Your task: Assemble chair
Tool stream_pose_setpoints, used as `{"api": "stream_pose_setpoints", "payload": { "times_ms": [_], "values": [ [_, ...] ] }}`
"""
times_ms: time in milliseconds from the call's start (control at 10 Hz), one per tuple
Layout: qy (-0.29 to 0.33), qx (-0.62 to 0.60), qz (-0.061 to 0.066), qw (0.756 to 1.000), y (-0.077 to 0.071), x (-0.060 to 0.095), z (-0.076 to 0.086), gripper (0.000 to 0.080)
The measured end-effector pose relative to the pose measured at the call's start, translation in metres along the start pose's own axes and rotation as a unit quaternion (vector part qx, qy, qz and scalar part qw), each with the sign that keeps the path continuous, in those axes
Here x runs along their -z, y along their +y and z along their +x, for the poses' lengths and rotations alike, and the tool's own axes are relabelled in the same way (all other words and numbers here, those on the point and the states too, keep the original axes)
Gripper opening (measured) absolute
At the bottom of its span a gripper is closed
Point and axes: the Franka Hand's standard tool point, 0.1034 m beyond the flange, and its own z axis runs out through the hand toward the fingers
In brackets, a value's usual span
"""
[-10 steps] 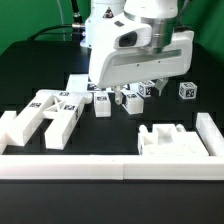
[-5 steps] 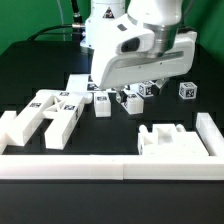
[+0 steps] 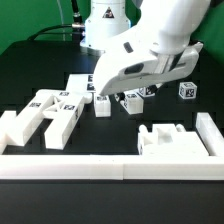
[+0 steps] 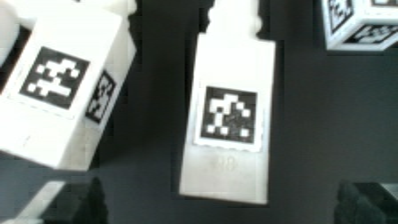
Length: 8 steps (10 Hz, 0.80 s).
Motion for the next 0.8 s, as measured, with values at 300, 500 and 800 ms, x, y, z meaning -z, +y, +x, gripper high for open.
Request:
{"api": "stream_pose_setpoints", "payload": {
  "times_ms": [300, 500, 800],
  "values": [
    [-0.116, -0.022, -0.030, 0.993, 0.008, -0.017, -0.016, 0.0649],
    [-0.181, -0.006, -0.017, 0.983, 0.010, -0.007, -0.008, 0.0649],
    [-0.216, -0.005, -0.015, 0.976, 0.011, -0.017, -0.011, 0.0649]
  ]
}}
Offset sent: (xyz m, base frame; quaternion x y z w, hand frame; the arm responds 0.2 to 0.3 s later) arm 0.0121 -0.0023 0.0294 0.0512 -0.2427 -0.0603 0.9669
